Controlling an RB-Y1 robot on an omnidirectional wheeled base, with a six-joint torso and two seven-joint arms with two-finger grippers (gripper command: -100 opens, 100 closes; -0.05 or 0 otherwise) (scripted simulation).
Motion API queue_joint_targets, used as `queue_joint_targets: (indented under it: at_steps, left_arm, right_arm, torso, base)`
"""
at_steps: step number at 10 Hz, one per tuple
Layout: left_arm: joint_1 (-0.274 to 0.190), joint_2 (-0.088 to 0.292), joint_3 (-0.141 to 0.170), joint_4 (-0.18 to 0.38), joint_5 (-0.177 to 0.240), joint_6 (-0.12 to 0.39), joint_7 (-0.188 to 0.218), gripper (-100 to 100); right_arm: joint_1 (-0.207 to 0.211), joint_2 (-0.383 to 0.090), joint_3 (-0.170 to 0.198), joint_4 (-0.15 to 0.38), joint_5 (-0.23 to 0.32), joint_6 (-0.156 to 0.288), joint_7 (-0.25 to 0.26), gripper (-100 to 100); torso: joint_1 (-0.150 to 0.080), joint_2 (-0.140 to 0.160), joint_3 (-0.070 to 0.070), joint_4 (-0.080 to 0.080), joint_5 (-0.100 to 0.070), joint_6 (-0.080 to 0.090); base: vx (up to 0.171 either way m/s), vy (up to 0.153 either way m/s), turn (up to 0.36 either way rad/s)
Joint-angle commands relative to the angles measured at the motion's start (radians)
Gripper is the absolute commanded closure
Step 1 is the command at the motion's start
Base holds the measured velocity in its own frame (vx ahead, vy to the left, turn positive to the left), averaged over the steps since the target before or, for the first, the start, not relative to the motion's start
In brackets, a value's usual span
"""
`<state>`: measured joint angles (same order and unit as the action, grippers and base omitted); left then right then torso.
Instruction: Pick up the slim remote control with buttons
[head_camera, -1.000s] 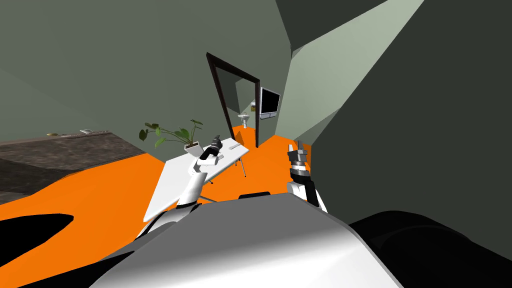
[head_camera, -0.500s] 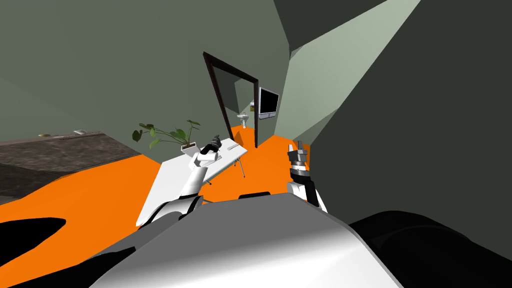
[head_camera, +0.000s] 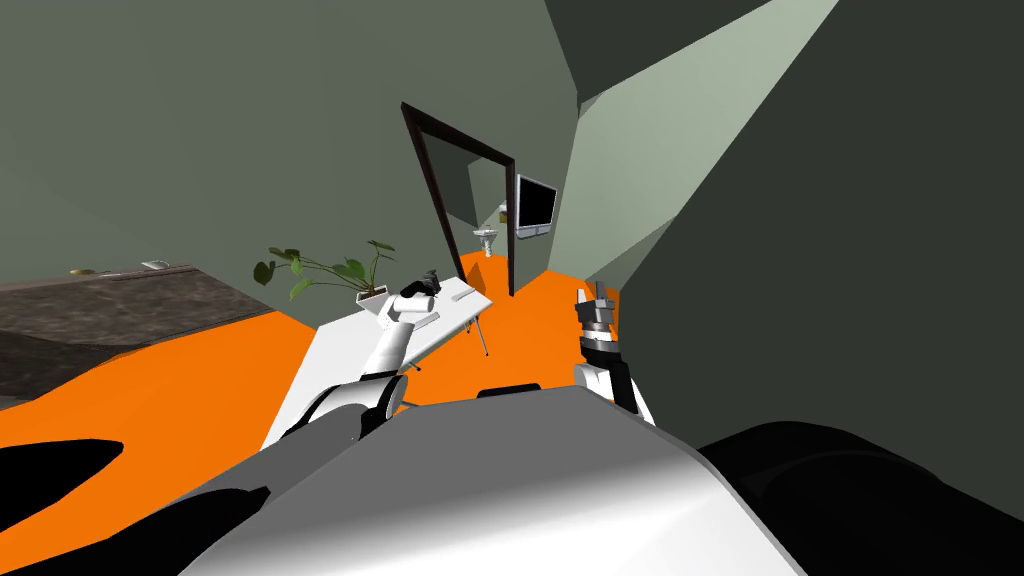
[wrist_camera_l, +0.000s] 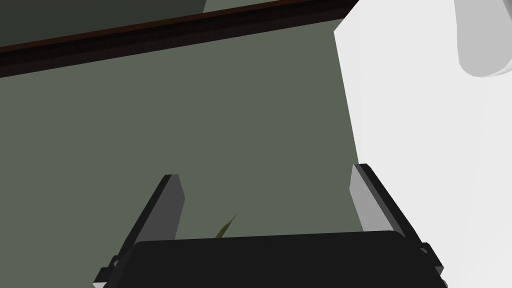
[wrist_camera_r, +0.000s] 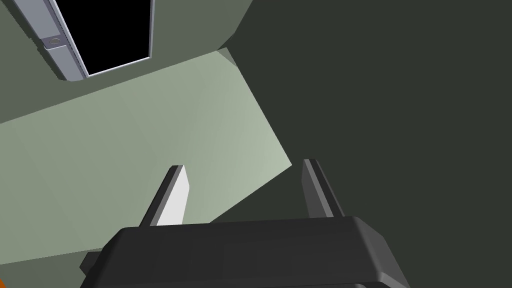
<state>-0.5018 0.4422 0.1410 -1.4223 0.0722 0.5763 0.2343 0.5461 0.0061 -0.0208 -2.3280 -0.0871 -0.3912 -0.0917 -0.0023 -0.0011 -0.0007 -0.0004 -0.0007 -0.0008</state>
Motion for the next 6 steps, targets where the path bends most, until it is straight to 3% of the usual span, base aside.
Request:
queue_joint_targets:
  at_steps: [1,2,3,4,6]
  left_arm:
    - [-0.05,0.016,0.011,0.05,0.007,0.05,0.002,-100]
    - [-0.058,0.016,0.011,0.086,0.007,0.076,0.002,-100]
    - [-0.058,0.016,0.011,0.086,0.007,0.082,0.002,-100]
    - [-0.104,0.032,0.02,0.125,0.017,0.126,0.003,-100]
    - [-0.107,0.032,0.02,0.152,0.017,0.144,0.003,-100]
  right_arm:
    - [0.0,0.0,0.0,0.0,0.0,0.0,0.0,0]
    - [0.0,0.0,0.0,0.0,0.0,0.0,0.0,0]
    - [0.0,0.0,0.0,0.0,0.0,0.0,0.0,0]
    - [0.0,0.0,0.0,0.0,0.0,0.0,0.0,0]
    - [0.0,0.0,0.0,0.0,0.0,0.0,0.0,0]
  torso:
    - [0.0,0.0,0.0,0.0,0.0,0.0]
    - [0.0,0.0,0.0,0.0,0.0,0.0]
    - [0.0,0.0,0.0,0.0,0.0,0.0]
    - [0.002,0.001,0.0,0.0,0.0,0.0]
    - [0.001,0.001,0.0,0.0,0.0,0.0]
  base:
    - [0.031,-0.05,0.007]
    - [0.029,-0.038,0.008]
    - [0.009,-0.012,0.001]
    - [0.015,-0.02,0.013]
    - [0.016,-0.018,0.008]
